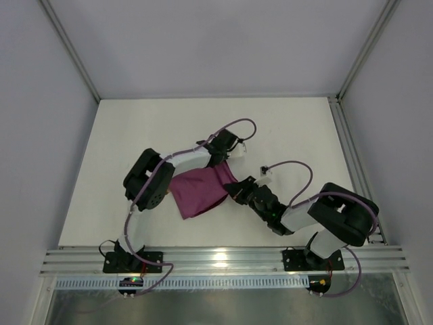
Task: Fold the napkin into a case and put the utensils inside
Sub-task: Turn over the upper triangle folded napkin at the center of the board.
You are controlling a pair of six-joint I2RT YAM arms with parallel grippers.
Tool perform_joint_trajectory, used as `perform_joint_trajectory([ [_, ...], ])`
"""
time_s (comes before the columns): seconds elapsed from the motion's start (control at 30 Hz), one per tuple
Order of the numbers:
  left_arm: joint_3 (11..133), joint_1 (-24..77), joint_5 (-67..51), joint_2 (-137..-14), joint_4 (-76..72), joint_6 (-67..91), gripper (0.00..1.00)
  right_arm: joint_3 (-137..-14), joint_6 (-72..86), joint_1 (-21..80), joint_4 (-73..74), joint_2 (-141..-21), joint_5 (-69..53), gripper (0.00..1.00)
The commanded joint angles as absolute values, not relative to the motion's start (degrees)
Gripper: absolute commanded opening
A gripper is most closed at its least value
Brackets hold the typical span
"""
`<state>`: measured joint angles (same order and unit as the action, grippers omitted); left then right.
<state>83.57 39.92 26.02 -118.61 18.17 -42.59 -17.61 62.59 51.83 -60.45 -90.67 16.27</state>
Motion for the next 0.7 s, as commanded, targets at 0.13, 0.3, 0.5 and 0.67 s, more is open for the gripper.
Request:
perform_joint_trajectory([
  [0.13,91.58,40.16,37.09,-127.25,6.95,-44.21,0.02,-8.00,69.52,53.79,-50.20,-82.36,20.82,0.08],
  [0.3,92.55,42.27,38.76,-129.90,1.76,-46.84,0.09,-5.63,72.33,53.79,-44.32,-78.14,23.02,0.08],
  [0.5,93.34,44.91,39.28,-131.66,-1.75,-48.86,0.27,-5.10,72.25,53.70,-40.96,-75.59,24.61,0.09],
  [0.67,93.78,45.61,40.08,-132.10,-3.69,-50.27,0.50,-4.57,69.54,53.79,-35.00,-69.98,26.01,0.22],
])
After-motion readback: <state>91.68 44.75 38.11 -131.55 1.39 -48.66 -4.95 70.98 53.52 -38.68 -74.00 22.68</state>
